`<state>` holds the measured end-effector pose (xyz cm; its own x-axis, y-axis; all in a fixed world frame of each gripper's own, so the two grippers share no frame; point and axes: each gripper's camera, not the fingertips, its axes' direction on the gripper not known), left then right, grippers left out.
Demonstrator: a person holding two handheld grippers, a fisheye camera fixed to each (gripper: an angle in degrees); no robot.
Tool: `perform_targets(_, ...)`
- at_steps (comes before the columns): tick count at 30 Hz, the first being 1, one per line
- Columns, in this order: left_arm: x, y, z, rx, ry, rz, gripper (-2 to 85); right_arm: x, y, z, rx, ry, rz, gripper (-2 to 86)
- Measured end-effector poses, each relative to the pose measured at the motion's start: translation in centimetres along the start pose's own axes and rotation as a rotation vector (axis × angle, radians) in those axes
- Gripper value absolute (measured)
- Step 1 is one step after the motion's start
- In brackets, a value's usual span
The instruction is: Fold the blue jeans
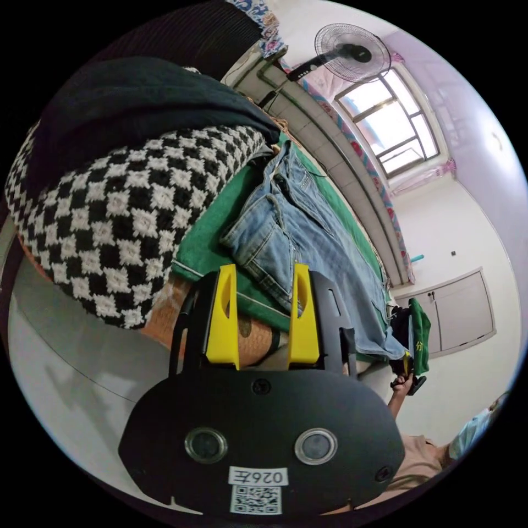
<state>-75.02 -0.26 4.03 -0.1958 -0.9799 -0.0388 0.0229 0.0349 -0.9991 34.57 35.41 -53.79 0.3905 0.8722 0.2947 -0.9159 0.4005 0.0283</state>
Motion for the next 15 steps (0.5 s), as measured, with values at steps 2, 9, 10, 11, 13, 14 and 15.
perform_targets(2, -0.6, 0.6, -0.8, 0.04, 0.031, -0.002, 10.0, 0.5, 0.5, -1.0, 0.007, 0.009, -0.003, -1.1)
perform_targets(9, 0.2, -1.4, 1.1, -0.036, 0.069, 0.045, 11.6, 2.5, 1.0, -3.1, 0.015, -0.018, 0.009, -1.0)
perform_targets(10, 0.2, -1.6, 1.1, -0.041, 0.064, 0.043, 11.0, 2.9, 1.0, -3.5, 0.02, -0.034, 0.014, -1.0)
perform_targets(11, -0.1, -2.0, 1.2, -0.056, 0.051, 0.024, 9.2, 3.1, 1.0, -3.6, 0.02, -0.041, 0.016, -1.0)
perform_targets(13, -1.0, -2.2, 0.5, -0.063, 0.088, -0.016, 5.8, 3.8, 1.2, -4.4, 0.028, -0.068, 0.029, -1.0)
perform_targets(14, -1.7, -1.6, -0.5, 0.0, 0.16, -0.028, 4.0, 3.9, 1.2, -4.6, 0.03, -0.074, 0.031, -1.0)
perform_targets(15, -2.5, -0.7, -1.3, 0.089, 0.223, -0.054, 3.7, 4.0, 1.4, -5.0, 0.033, -0.083, 0.031, -1.0)
